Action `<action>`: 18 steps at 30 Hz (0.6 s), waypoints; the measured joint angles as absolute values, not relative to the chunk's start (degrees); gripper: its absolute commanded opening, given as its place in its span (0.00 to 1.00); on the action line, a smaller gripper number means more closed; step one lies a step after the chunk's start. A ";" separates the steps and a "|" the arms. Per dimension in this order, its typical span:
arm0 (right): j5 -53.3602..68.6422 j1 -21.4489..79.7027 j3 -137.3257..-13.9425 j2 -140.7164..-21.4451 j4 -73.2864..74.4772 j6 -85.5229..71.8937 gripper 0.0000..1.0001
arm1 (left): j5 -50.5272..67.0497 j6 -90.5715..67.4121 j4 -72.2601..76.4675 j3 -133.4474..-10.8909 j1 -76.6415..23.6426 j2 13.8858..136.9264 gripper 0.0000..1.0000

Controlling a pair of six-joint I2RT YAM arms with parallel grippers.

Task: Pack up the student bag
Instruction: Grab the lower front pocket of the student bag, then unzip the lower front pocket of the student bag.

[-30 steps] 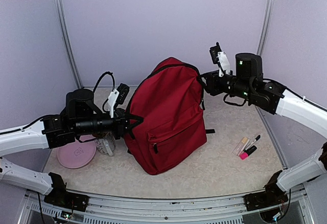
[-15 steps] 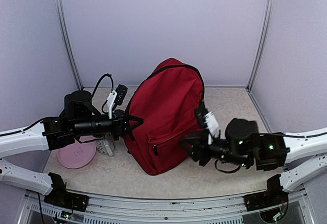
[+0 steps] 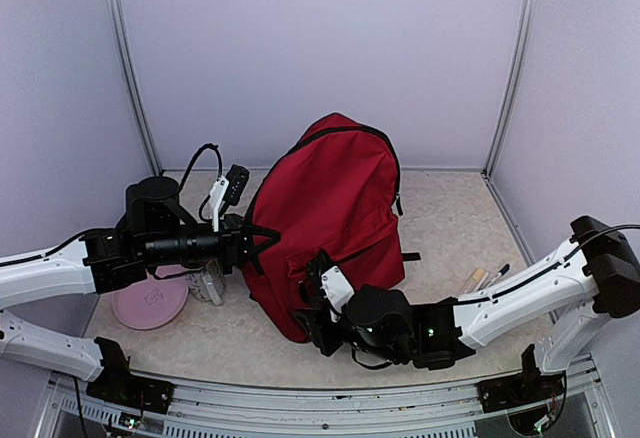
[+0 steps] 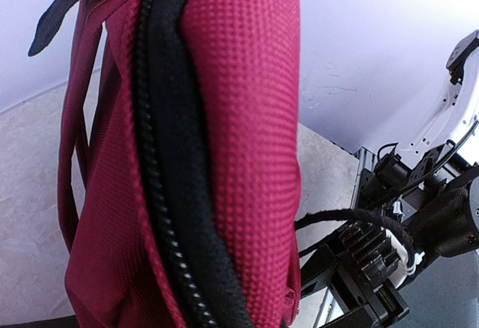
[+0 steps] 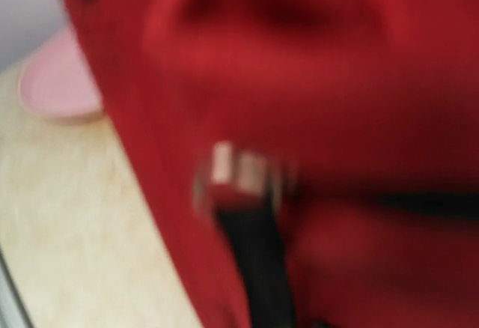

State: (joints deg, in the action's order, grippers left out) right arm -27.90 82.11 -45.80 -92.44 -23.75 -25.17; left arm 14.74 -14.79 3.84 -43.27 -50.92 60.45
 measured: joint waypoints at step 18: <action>-29.87 78.59 -47.66 -92.84 -28.95 -23.38 0.00 | 14.90 -14.44 3.92 -43.27 -50.81 60.45 0.00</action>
State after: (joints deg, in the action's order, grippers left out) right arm -29.87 78.59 -47.66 -92.84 -28.95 -23.38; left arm 14.90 -14.44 3.92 -43.27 -50.81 60.45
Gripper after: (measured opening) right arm 0.013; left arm 0.027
